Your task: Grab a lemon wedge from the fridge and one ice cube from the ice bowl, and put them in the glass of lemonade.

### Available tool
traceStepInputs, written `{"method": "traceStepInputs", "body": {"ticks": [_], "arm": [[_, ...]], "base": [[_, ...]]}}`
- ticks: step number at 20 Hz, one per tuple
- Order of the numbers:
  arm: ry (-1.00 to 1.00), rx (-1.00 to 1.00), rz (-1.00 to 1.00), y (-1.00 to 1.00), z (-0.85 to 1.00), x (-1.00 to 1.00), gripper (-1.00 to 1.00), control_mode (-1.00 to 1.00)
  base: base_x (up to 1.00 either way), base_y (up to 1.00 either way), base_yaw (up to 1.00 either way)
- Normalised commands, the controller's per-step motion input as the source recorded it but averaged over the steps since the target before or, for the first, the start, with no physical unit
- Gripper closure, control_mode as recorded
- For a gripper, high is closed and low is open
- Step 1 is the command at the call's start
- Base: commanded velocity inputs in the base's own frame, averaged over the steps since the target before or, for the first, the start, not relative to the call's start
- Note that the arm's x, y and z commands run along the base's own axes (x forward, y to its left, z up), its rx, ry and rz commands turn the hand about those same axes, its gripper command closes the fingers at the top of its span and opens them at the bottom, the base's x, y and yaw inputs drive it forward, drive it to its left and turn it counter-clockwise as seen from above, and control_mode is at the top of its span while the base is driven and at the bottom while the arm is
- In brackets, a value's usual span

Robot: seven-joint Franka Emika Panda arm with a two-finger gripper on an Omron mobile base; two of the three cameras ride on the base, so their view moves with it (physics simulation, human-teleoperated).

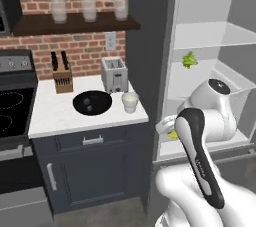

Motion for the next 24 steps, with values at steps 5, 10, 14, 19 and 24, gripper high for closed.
{"method": "traceStepInputs", "body": {"ticks": [5,10,14,19,24], "arm": [[0.00,0.00,0.00,0.00,0.00,0.00,1.00,1.00],[0.00,0.00,0.00,0.00,0.00,0.00,1.00,1.00],[0.00,0.00,0.00,0.00,0.00,0.00,1.00,1.00],[0.00,0.00,0.00,0.00,0.00,0.00,1.00,1.00],[0.00,0.00,0.00,0.00,0.00,0.00,1.00,1.00]], "base": [[0.46,0.91,-0.22],[0.63,0.66,-0.20],[0.66,0.22,-0.17],[0.20,0.00,-0.27],[0.00,0.06,-0.41]]}}
